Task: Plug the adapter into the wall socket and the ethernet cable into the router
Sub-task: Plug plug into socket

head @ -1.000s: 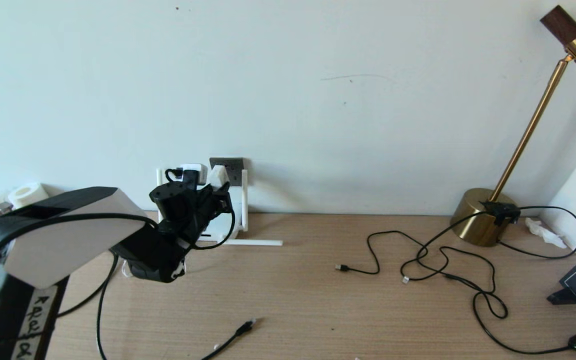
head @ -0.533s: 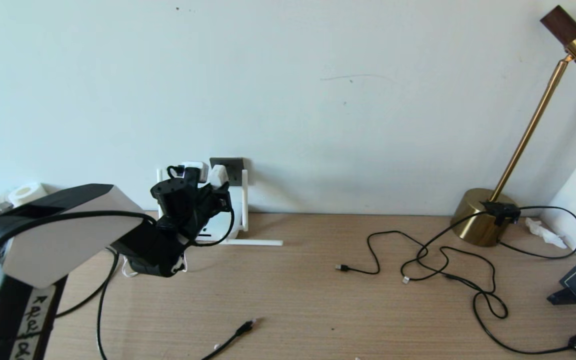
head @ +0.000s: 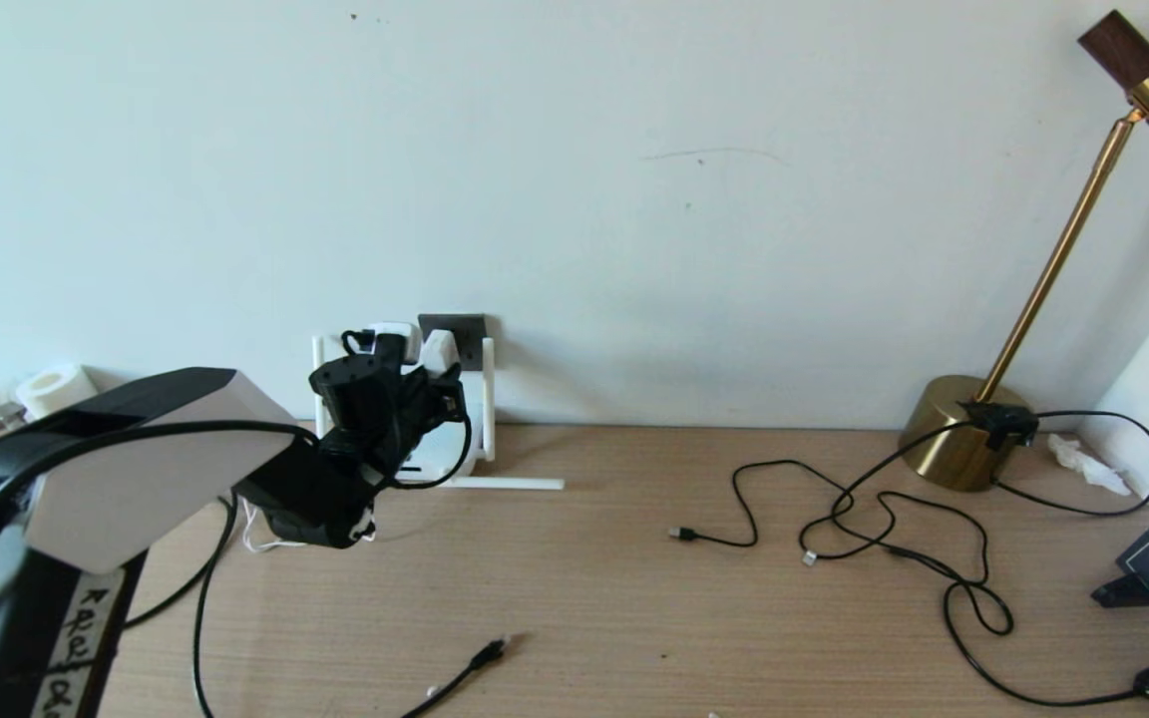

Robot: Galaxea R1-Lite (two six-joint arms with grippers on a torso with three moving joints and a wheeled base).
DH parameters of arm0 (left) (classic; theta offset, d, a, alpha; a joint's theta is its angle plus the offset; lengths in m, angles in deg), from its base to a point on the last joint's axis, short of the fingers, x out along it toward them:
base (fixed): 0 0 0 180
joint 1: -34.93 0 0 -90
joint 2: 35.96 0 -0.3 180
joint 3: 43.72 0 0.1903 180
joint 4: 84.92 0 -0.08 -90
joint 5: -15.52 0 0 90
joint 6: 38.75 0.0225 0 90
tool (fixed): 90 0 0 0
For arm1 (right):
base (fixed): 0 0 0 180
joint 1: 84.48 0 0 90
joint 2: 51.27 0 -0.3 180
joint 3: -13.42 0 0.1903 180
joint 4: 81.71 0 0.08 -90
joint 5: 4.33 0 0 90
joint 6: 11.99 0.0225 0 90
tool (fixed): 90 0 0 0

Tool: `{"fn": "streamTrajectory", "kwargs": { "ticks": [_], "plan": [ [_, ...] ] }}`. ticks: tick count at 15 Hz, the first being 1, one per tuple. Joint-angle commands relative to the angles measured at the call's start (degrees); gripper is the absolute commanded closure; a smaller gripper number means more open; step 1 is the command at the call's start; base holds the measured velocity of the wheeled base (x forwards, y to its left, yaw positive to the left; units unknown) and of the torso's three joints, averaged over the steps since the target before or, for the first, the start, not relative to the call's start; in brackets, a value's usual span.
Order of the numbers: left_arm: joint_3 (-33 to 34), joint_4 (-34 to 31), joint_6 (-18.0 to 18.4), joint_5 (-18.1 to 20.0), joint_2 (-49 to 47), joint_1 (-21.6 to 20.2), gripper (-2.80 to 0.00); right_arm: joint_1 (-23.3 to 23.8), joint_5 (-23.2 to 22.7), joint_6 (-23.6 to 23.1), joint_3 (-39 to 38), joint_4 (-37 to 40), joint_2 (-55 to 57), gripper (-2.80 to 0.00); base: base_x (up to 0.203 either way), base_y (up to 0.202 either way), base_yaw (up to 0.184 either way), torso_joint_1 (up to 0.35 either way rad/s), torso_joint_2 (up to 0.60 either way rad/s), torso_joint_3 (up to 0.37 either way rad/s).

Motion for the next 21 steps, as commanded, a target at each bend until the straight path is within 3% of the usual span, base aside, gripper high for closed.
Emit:
{"fn": "streamTrajectory", "kwargs": {
  "ticks": [1, 13, 21],
  "plan": [
    [-0.2, 0.6, 0.2, -0.2, -0.4, 0.0, 0.0, 0.0, 0.0, 0.1, 0.0, 0.0, 0.1, 0.0, 0.0, 0.0, 0.0, 0.0, 0.0, 0.0],
    [-3.3, -0.2, 0.3, -0.3, -1.8, -0.3, 0.0, 0.0, 0.0, 0.0, 0.0, -0.1, 0.1, 0.0, 0.0, 0.0, 0.0, 0.0, 0.0, 0.0],
    [0.4, 1.0, 0.4, -0.3, 0.3, -0.2, 0.0, 0.0, 0.0, 0.1, 0.0, 0.0, 0.1, 0.0, 0.0, 0.0, 0.0, 0.0, 0.0, 0.0]
  ]
}}
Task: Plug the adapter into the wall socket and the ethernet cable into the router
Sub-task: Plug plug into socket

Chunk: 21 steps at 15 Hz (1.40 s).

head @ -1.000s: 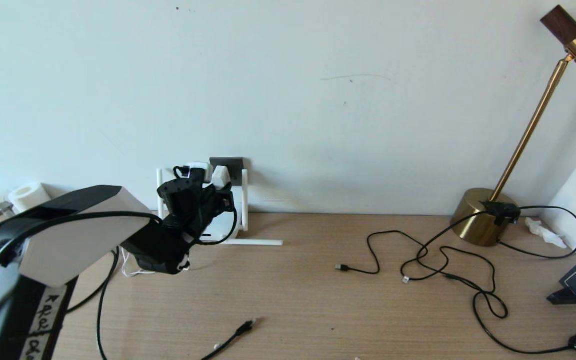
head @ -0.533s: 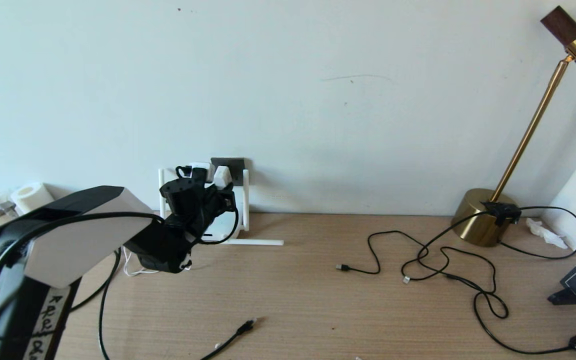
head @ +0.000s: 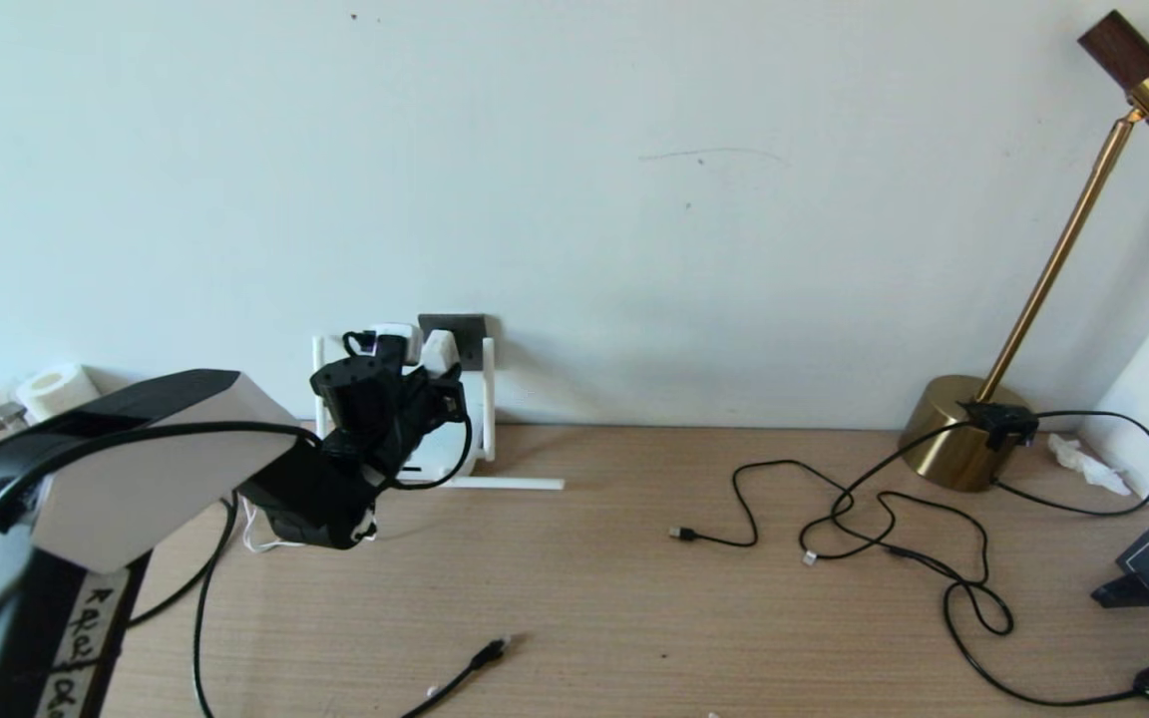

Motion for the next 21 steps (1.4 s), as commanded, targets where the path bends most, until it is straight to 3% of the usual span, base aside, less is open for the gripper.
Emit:
{"fn": "streamTrajectory", "kwargs": {
  "ticks": [1, 21],
  "plan": [
    [0.7, 0.2, 0.0, -0.1, 0.8, 0.0, 0.0, 0.0, 0.0, 0.0, 0.0, 0.0, 0.1, 0.0, 0.0, 0.0, 0.0, 0.0, 0.0, 0.0],
    [2.9, 1.8, 0.4, -0.1, 1.1, 0.5, 0.0, 0.0, 0.0, 0.0, 0.0, 0.0, 0.1, 0.0, 0.0, 0.0, 0.0, 0.0, 0.0, 0.0]
  ]
}}
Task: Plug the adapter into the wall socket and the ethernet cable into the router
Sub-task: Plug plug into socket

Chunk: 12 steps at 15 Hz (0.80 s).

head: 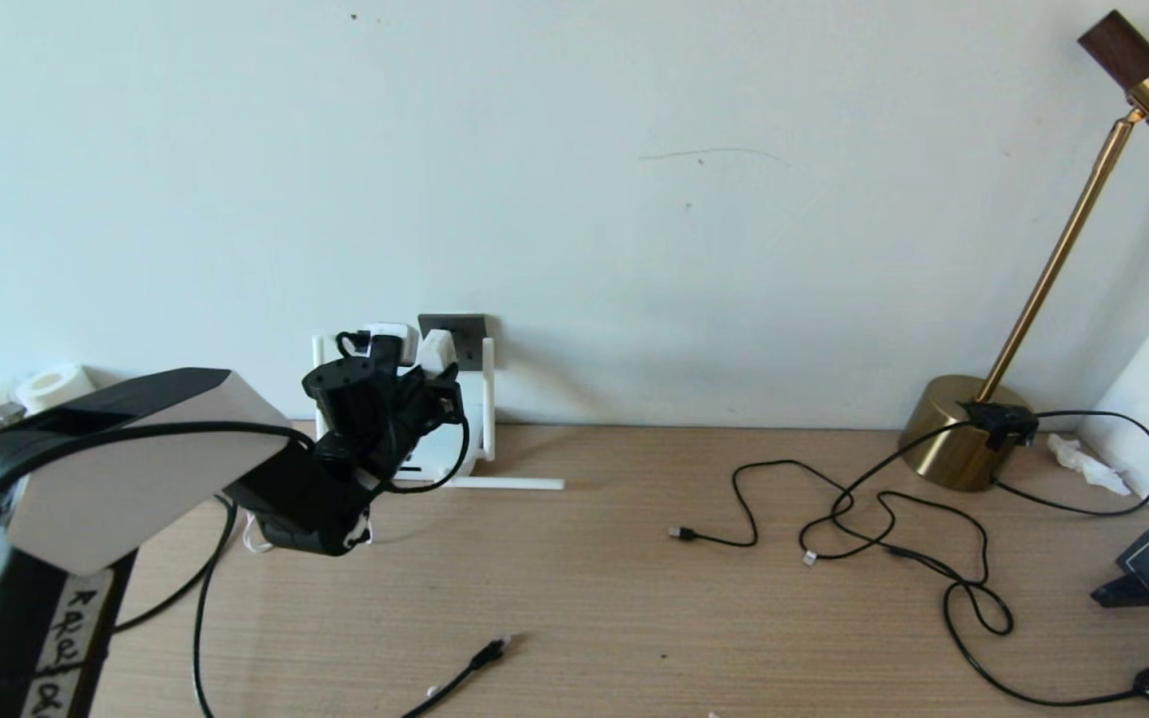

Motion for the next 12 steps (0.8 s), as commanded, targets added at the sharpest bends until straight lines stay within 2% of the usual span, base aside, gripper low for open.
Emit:
{"fn": "streamTrajectory", "kwargs": {
  "ticks": [1, 12],
  "plan": [
    [-0.5, 0.3, 0.0, 0.0, -0.5, 0.0, 0.0, 0.0, 0.0, 0.1, 0.0, 0.0, 0.1, 0.0, 0.0, 0.0, 0.0, 0.0, 0.0, 0.0],
    [-2.6, -0.1, 0.0, 0.0, -1.9, 0.0, 0.0, 0.0, 0.0, 0.0, 0.0, 0.0, 0.1, 0.0, 0.0, 0.0, 0.0, 0.0, 0.0, 0.0]
  ]
}}
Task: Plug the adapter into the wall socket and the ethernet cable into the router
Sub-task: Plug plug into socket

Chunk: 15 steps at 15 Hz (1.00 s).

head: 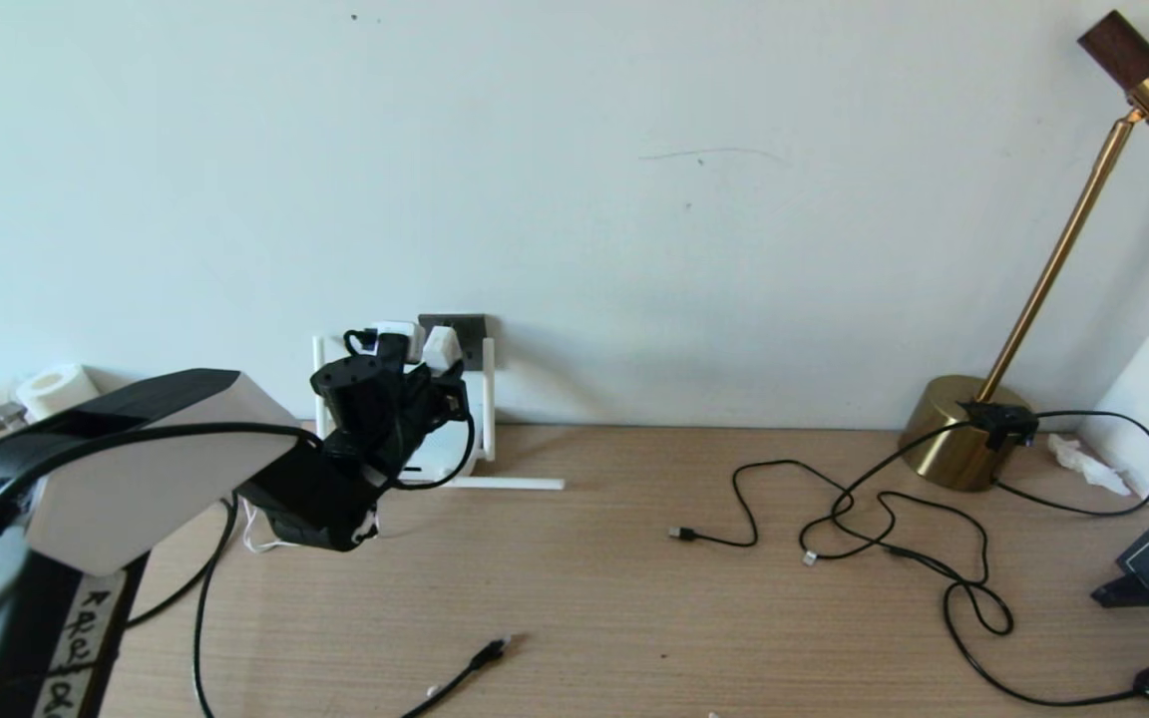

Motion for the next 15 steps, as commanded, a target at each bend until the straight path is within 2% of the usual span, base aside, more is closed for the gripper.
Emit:
{"fn": "streamTrajectory", "kwargs": {
  "ticks": [1, 15],
  "plan": [
    [0.3, 0.6, 0.0, -0.1, -0.7, -0.1, 0.0, 0.0, 0.0, 0.1, 0.0, 0.0, 0.1, 0.0, 0.0, 0.0, 0.0, 0.0, 0.0, 0.0],
    [-0.7, 0.5, 0.0, 0.0, -0.8, -0.1, 0.0, 0.0, 0.0, 0.0, 0.0, 0.0, 0.1, 0.0, 0.0, 0.0, 0.0, 0.0, 0.0, 0.0]
  ]
}}
